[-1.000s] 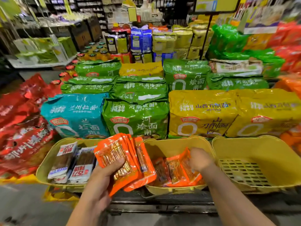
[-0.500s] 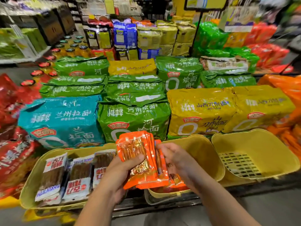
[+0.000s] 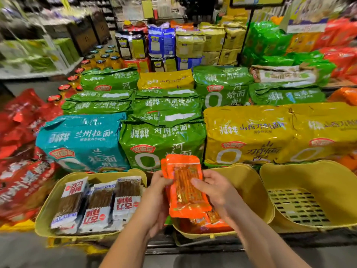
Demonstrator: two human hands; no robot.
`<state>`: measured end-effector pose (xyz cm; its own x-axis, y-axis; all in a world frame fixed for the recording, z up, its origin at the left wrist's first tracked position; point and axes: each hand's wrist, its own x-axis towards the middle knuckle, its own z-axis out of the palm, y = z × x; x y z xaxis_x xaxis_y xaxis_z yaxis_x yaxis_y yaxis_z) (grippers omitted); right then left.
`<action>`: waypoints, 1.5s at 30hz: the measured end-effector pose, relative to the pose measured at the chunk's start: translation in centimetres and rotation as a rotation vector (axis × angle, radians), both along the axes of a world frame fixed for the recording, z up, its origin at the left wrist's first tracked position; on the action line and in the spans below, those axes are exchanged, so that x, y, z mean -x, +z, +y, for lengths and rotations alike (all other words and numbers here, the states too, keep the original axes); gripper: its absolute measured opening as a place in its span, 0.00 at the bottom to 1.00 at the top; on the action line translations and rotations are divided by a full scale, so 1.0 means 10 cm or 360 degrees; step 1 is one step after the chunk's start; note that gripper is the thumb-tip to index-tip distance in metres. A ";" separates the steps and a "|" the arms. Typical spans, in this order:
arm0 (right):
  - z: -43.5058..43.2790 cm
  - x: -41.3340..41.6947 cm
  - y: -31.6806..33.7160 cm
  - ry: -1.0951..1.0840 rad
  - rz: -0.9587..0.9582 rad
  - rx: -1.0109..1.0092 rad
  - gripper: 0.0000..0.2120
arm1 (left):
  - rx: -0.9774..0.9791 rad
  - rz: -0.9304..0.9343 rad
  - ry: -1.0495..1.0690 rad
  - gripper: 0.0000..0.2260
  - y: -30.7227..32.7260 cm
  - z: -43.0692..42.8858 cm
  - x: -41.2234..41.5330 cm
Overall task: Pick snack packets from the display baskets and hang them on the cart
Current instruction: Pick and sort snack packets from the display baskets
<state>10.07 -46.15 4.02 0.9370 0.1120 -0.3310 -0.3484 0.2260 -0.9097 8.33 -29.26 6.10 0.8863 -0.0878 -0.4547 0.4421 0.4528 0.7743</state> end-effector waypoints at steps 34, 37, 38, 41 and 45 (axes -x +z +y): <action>-0.35 -0.19 0.01 0.0121 -0.0028 -0.0107 0.20 | 0.0446 -0.0004 -0.0119 0.40 -0.13 0.04 0.00; -0.38 -0.19 0.03 0.0169 0.0056 -0.0180 0.22 | 0.0259 -0.0024 -0.0087 0.40 -0.11 0.09 0.00; -0.37 -0.18 0.05 0.0220 0.0092 -0.0193 0.21 | 0.0198 -0.0050 -0.0079 0.38 -0.11 0.10 0.00; -0.30 -0.13 0.07 0.0385 0.0149 -0.0162 0.22 | 0.0092 -0.0105 -0.0070 0.36 -0.11 0.07 0.02; -0.31 -0.12 0.05 0.0359 0.0152 -0.0144 0.22 | -0.0021 -0.0179 -0.0044 0.37 -0.11 0.02 0.05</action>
<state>11.27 -49.23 4.50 0.8499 0.3478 -0.3958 -0.4824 0.2116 -0.8500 7.79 -29.10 5.00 0.9292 -0.1076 -0.3537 0.3641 0.4308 0.8257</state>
